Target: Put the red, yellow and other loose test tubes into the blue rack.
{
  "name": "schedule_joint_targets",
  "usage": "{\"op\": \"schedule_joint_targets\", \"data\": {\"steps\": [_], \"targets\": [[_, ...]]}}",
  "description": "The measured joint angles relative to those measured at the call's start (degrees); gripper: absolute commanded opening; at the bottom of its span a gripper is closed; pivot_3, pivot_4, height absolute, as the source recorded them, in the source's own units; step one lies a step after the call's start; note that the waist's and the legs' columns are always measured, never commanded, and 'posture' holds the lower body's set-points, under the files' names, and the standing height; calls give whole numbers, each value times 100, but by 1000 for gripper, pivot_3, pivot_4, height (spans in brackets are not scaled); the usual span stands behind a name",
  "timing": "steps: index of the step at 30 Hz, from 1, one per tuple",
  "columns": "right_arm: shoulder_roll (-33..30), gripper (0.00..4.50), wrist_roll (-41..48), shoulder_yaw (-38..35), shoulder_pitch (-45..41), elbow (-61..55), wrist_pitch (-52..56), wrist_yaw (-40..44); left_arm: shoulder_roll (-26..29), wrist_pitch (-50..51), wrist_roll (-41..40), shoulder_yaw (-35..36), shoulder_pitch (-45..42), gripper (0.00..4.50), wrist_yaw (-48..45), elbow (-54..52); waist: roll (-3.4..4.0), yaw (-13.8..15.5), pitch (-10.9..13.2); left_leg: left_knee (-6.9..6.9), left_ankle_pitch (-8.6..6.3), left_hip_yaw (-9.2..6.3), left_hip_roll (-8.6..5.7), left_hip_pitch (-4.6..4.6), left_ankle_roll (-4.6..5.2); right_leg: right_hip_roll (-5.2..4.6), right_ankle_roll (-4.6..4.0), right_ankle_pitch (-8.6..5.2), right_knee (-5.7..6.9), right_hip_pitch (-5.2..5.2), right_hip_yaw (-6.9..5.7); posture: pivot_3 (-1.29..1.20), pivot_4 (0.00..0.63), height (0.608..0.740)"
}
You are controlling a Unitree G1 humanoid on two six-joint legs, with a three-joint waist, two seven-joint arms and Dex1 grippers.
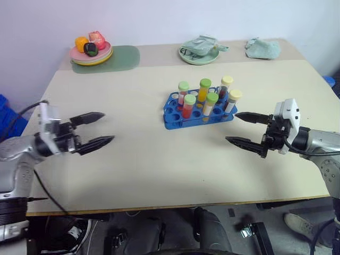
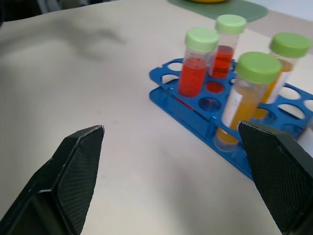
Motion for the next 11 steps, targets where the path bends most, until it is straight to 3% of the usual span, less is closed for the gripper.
{"op": "schedule_joint_targets", "data": {"steps": [6,11], "targets": [[-38,4500,-184,-98,31,248,-241,139,216,-25,-80,207,76,4481,-334,18,2,-40,1,-3,-1,1,2,3,-1,0,0,0,1,-2,1,0,150,740],[-59,4500,-243,-85,-147,356,-241,205,5,9,-122,227,313,4481,-58,-270,1,-41,2,-3,-3,1,5,0,-3,1,0,0,1,-4,0,0,150,740]]}}
